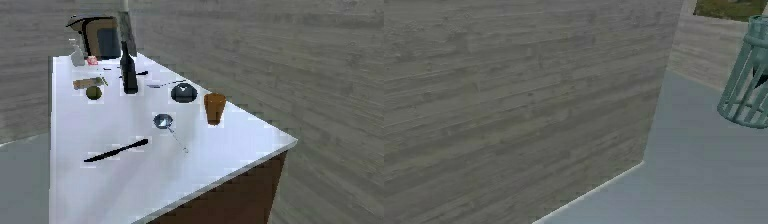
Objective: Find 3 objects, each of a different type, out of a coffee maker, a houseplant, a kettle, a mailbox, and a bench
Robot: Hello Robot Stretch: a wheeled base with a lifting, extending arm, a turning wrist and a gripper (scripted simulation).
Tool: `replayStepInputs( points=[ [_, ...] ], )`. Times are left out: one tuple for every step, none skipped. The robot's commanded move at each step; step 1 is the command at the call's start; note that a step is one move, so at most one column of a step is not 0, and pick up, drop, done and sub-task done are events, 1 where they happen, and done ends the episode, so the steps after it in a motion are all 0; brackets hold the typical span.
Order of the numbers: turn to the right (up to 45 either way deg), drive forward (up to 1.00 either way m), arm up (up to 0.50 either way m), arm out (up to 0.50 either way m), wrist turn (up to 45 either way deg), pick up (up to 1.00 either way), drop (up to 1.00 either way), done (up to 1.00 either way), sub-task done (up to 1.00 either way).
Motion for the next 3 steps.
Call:
replayStepInputs(
  points=[
    [0.0,0.00,0.00,0.00,0.0,0.00,0.00,0.00,1.00],
    [-45.0,0.00,0.00,0.00,0.0,0.00,0.00,0.00,0.00],
    [-45.0,0.00,0.00,0.00,0.0,0.00,0.00,0.00,0.00]
  ],
)
